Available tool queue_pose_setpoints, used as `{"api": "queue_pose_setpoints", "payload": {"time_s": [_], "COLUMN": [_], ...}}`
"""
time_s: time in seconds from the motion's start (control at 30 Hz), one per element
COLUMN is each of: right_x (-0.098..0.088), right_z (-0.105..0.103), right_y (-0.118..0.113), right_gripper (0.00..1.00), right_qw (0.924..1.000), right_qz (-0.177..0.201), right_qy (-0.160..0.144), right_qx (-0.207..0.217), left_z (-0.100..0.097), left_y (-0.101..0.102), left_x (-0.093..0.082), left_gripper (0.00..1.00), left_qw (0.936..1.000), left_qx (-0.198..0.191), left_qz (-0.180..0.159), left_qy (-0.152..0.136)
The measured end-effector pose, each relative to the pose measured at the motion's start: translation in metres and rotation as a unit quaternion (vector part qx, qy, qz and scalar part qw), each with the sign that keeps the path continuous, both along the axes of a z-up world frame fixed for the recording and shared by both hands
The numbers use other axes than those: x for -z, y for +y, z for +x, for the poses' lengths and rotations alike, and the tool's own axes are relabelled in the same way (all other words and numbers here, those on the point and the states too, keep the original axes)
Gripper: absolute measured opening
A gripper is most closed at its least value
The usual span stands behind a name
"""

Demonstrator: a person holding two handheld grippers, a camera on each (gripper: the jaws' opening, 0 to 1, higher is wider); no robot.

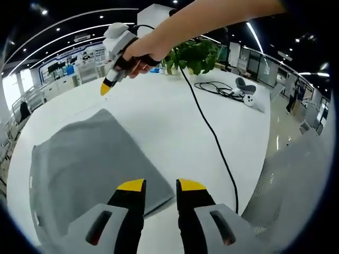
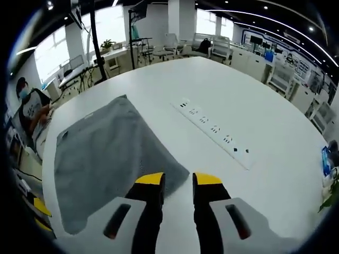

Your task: Fold the towel on the table until its edges align and the towel forms a compact rectangular stack.

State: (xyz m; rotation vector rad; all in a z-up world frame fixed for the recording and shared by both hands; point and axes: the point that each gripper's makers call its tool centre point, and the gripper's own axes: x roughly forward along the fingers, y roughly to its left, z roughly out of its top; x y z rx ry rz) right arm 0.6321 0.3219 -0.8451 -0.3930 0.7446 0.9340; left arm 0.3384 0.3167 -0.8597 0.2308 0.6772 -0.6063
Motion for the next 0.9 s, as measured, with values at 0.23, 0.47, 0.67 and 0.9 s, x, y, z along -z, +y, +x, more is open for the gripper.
{"api": "queue_pose_setpoints", "payload": {"time_s": [0.23,0.47,0.67,0.9], "right_x": [0.014,0.026,0.040,0.060], "right_z": [0.008,0.013,0.016,0.018], "right_y": [0.005,0.009,0.010,0.013], "right_gripper": [0.20,0.22,0.23,0.25], "right_qw": [1.0000,1.0000,0.9998,0.9996], "right_qz": [-0.002,-0.006,-0.017,-0.021], "right_qy": [0.005,0.006,0.010,0.017], "right_qx": [-0.003,-0.005,-0.008,-0.003], "left_z": [0.000,0.001,-0.004,-0.009], "left_y": [-0.005,-0.008,-0.014,-0.017], "left_x": [0.010,0.019,0.035,0.050], "left_gripper": [0.24,0.24,0.24,0.23], "left_qw": [1.0000,0.9999,0.9994,0.9986], "left_qx": [0.000,0.000,0.007,0.013], "left_qz": [0.001,0.000,0.005,0.016], "left_qy": [0.009,0.017,0.034,0.049]}}
